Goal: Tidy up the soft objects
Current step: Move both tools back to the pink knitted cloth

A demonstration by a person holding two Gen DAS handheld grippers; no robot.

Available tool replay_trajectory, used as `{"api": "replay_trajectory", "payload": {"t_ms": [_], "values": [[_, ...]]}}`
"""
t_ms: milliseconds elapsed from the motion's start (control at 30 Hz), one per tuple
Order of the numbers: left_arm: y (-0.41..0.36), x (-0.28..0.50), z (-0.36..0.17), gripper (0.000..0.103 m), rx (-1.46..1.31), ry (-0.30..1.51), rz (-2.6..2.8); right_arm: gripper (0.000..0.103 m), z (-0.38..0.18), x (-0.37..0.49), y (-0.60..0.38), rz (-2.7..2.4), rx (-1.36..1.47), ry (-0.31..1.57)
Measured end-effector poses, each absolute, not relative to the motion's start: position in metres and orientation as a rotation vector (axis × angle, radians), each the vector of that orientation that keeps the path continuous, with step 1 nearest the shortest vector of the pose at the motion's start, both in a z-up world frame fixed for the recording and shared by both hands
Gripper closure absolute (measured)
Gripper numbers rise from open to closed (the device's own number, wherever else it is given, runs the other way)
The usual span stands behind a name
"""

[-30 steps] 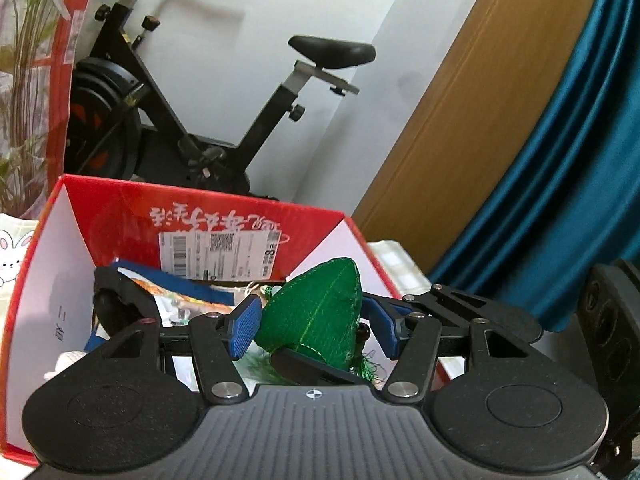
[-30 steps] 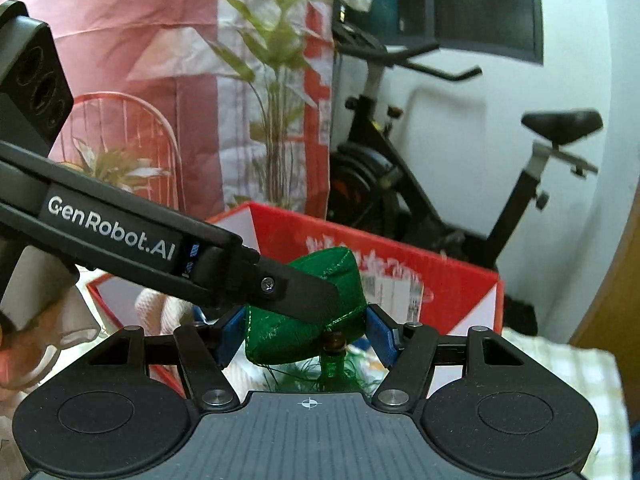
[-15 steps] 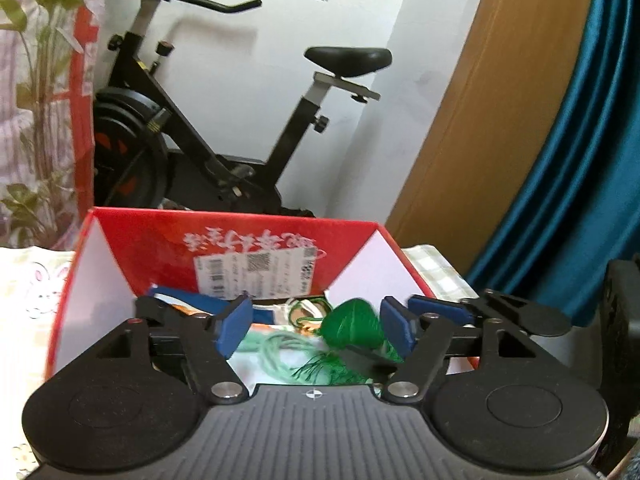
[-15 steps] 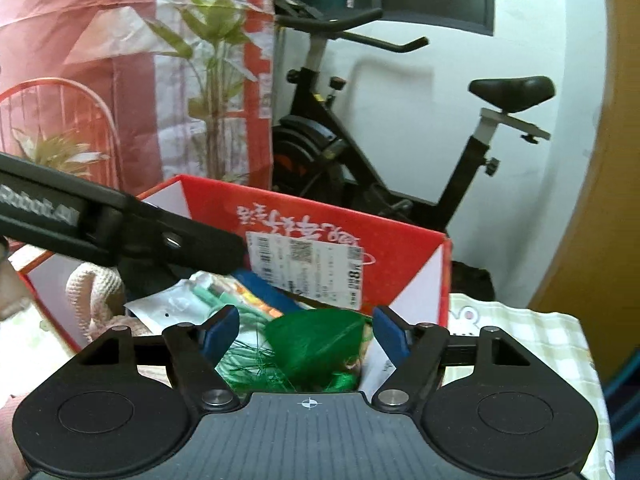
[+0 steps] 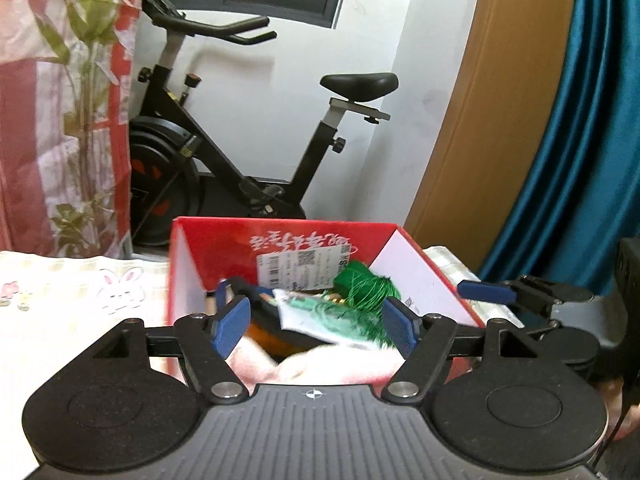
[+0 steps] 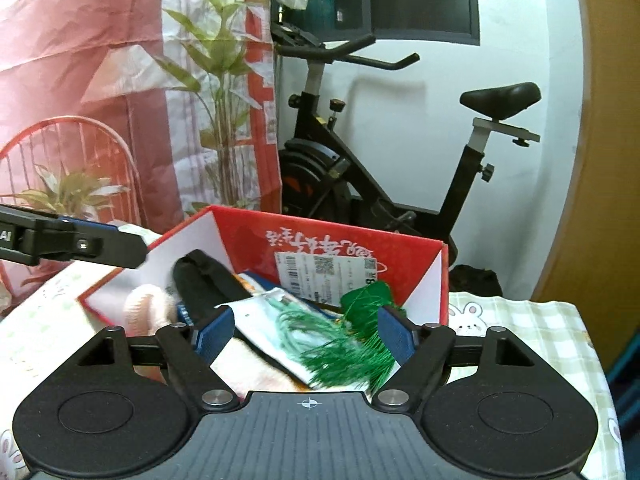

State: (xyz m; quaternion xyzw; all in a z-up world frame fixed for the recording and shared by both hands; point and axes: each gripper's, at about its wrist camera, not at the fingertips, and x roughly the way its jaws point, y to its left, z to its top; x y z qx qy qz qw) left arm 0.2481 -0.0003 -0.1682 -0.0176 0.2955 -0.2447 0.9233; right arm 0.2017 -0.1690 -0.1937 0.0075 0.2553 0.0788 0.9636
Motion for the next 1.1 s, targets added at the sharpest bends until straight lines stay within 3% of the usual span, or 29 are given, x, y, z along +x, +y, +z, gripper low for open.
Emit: {"api": "replay_trajectory", "payload": {"t_ms": [367, 867, 1100], "values": [[0.053, 0.187, -0.179, 0.027, -0.048, 0.612, -0.446, 0.027, -0.195, 0.129, -0.148, 0.192, 0.019, 0.509], [0.092, 0.151, -0.244, 0.023, -0.080, 0.751, -0.384, 0.025, -0.279, 0.043, -0.137, 0.155, 0.011, 0.722], [0.090, 0.160, -0.270, 0.022, -0.100, 0.805, -0.363, 0.023, -0.292, 0.039, -0.136, 0.152, 0.027, 0.773]]}}
